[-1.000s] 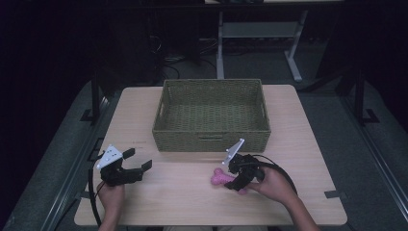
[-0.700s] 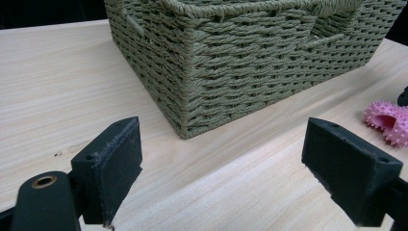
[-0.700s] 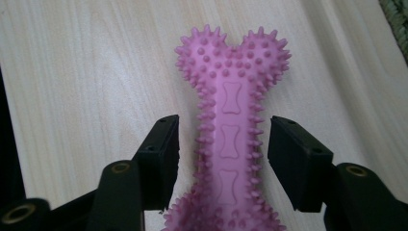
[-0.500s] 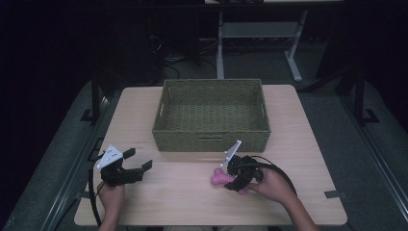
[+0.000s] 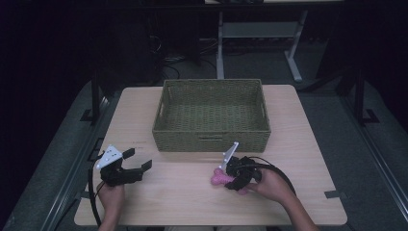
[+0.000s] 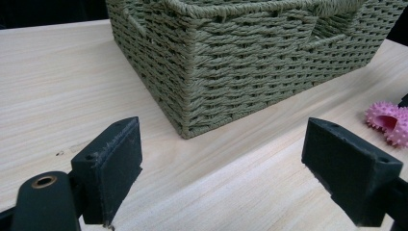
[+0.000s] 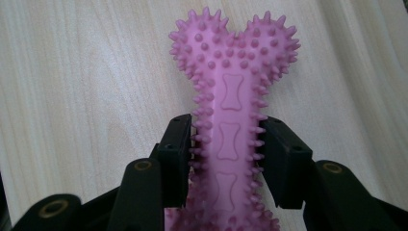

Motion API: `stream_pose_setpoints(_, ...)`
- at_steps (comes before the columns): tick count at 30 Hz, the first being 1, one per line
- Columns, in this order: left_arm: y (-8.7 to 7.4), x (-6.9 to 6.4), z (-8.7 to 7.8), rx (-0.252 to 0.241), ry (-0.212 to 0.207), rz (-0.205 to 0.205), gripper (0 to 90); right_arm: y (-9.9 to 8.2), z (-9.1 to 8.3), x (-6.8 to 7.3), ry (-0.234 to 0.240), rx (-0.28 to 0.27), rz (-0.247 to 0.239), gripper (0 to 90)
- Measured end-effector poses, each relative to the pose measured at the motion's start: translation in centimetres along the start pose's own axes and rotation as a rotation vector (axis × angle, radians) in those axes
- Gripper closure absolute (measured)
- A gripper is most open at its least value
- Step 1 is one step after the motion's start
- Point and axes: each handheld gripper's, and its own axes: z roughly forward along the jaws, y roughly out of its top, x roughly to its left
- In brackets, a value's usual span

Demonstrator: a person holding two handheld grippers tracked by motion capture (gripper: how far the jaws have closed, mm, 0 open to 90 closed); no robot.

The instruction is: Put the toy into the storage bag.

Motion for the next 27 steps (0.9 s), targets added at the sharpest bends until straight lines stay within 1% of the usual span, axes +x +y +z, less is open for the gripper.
stream_pose_setpoints(4, 0.0, 0.0, 0.0, 0.001, 0.001, -0.001, 13.6, 0.0, -0.1, 0.0, 0.005, 0.002, -0.007, 57.4)
stream_pose_setpoints(13, 0.0, 0.0, 0.0, -0.001, 0.002, -0.001, 13.6, -0.1, -0.4, -0.3, 0.025, -0.003, -0.004, 57.8)
stream_pose_setpoints(14, 0.0, 0.1, 0.0, -0.001, 0.000, -0.002, 13.6, -0.1, -0.5, -0.3, 0.022, 0.000, -0.013, 57.8)
stream_pose_setpoints(18, 0.0, 0.1, 0.0, -0.004, 0.001, -0.005, 13.6, 0.3, -1.2, -0.6, 0.025, 0.010, -0.017, 57.8)
stream_pose_setpoints(27, 0.0, 0.1, 0.0, -0.008, 0.003, -0.012, 13.6, 1.3, -3.2, -1.4, 0.040, -0.021, -0.035, 57.8)
